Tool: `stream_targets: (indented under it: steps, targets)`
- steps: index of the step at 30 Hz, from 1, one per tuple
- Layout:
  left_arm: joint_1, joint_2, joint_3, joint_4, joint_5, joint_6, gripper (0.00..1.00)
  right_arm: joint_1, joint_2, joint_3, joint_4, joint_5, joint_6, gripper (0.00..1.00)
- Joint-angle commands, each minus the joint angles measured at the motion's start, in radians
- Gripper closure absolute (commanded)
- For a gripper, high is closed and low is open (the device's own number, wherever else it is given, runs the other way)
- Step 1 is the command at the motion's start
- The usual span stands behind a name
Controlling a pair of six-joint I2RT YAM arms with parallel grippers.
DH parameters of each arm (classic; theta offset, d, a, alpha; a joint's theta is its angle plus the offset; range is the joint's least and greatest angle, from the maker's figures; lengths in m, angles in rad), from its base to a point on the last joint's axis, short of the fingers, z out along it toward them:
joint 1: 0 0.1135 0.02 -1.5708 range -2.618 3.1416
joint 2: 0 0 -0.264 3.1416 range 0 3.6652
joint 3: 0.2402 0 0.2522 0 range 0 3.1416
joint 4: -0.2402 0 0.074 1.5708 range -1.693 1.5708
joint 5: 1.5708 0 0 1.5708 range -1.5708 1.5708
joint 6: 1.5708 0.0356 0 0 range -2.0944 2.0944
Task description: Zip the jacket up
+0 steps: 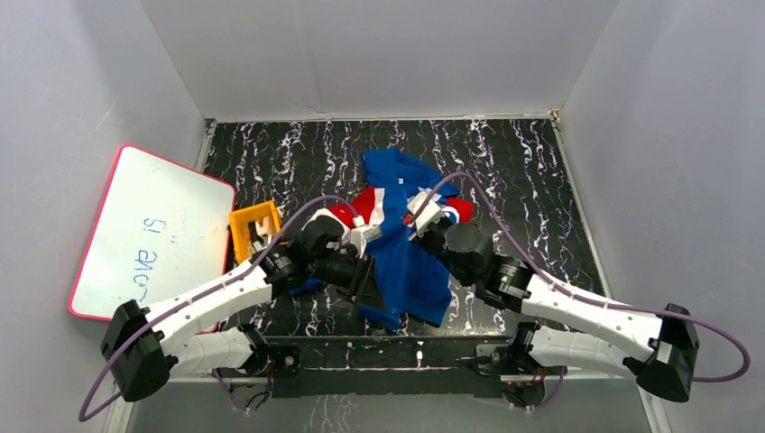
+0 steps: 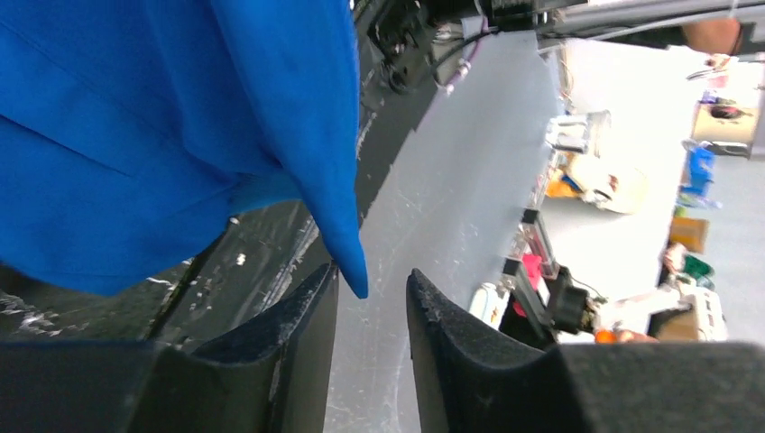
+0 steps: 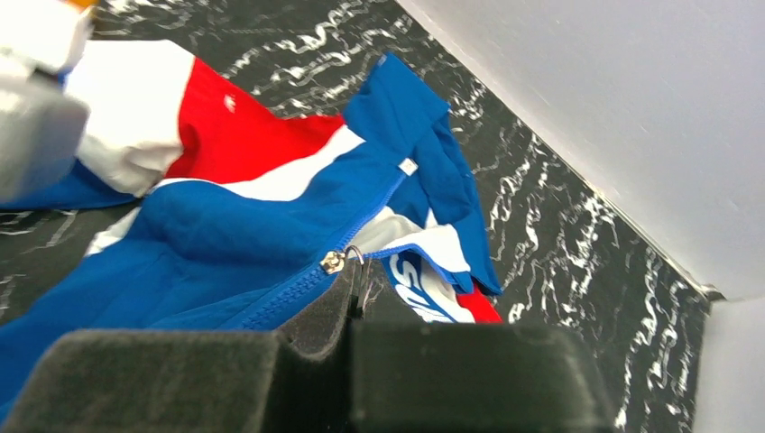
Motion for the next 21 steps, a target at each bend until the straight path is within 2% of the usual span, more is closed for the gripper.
stream_targets:
  steps: [1, 3, 4, 6, 10, 21]
  targets:
    - [-0.003, -0.045, 0.161, -0.226, -0.157, 0.114, 0.65, -0.003, -0.089, 0.026, 0.008, -0.162, 0.042, 1.00]
    - [-0.003, -0.056, 0.210, -0.262, -0.215, 0.138, 0.60, -0.002, -0.108, 0.026, -0.016, -0.226, 0.054, 1.00]
    - [-0.003, -0.060, 0.230, -0.268, -0.239, 0.147, 0.51, -0.002, -0.111, 0.029, -0.029, -0.249, 0.062, 1.00]
    - [-0.003, -0.068, 0.256, -0.266, -0.281, 0.157, 0.44, -0.001, -0.118, 0.038, -0.055, -0.280, 0.082, 1.00]
    - [-0.003, -0.060, 0.269, -0.201, -0.327, 0.138, 0.40, 0.000, -0.140, 0.034, -0.071, -0.333, 0.112, 1.00]
    - [-0.003, 0.044, 0.183, 0.108, -0.276, 0.006, 0.34, 0.001, -0.205, 0.042, -0.135, -0.463, 0.184, 1.00]
